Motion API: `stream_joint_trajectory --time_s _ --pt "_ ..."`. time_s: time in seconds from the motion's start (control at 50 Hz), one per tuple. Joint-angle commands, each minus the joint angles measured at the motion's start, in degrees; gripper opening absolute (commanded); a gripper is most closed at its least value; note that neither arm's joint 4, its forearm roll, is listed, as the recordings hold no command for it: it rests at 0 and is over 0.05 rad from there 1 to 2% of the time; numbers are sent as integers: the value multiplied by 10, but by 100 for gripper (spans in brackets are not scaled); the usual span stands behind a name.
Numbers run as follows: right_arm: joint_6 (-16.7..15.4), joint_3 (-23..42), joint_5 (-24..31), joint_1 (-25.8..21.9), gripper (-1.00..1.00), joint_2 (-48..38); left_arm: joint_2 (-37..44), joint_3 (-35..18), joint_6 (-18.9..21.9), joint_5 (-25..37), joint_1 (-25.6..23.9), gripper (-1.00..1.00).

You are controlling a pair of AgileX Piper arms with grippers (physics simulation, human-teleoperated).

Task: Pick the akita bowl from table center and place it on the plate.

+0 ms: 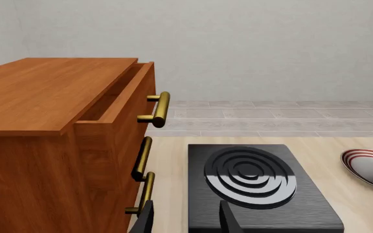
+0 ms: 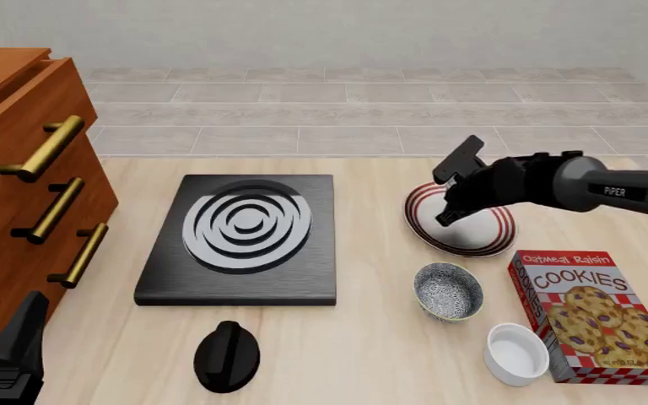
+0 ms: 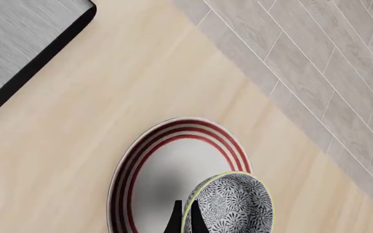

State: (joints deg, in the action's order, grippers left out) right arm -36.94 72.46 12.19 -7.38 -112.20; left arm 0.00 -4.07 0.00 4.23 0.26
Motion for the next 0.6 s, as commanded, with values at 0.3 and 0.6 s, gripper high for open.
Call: stream_joint_trajectory --time_s 0.3,0.6 --pt "14 17 0 -9 -100 -10 0 0 0 0 0 100" --pt "20 31 0 -7 -100 -23 0 0 0 0 0 100"
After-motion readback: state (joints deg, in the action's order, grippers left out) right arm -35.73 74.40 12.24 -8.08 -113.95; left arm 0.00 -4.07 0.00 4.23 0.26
